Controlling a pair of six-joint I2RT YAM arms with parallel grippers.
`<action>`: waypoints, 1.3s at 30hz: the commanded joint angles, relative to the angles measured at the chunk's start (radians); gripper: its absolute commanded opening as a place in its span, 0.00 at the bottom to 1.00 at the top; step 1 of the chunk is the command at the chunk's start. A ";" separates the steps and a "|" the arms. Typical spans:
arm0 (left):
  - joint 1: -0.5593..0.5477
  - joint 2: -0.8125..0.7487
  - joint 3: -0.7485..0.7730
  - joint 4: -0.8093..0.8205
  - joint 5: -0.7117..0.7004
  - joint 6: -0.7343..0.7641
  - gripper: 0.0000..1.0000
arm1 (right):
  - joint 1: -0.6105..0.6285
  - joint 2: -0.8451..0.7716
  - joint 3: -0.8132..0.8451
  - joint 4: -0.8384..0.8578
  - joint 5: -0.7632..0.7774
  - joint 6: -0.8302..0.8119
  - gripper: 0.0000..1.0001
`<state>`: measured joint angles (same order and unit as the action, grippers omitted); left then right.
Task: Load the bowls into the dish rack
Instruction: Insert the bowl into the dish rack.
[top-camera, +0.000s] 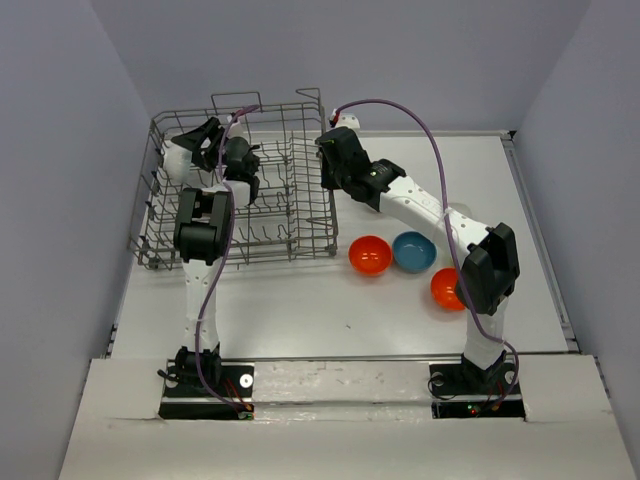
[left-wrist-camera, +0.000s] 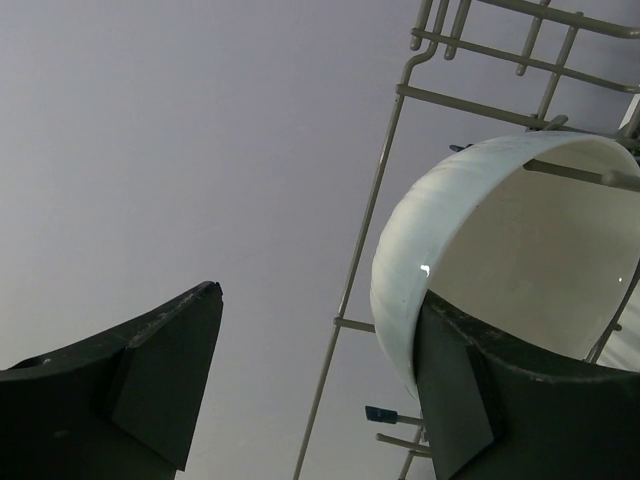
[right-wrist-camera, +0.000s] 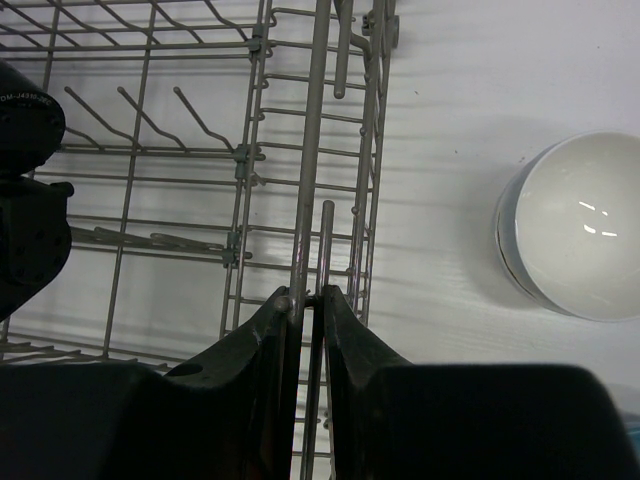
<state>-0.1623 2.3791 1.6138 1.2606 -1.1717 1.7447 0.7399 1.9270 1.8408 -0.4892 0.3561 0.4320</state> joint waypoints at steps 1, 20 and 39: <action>-0.002 -0.109 0.058 0.198 -0.040 -0.036 0.86 | 0.012 0.050 -0.012 0.110 -0.094 -0.003 0.01; 0.017 -0.135 0.120 -0.122 -0.098 -0.211 0.92 | 0.012 0.058 -0.009 0.110 -0.094 -0.006 0.01; 0.018 -0.112 0.138 -0.391 -0.080 -0.382 0.99 | 0.012 0.072 -0.008 0.109 -0.092 -0.012 0.01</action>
<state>-0.1394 2.3569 1.6966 0.9047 -1.2560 1.4292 0.7395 1.9305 1.8412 -0.4858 0.3515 0.4252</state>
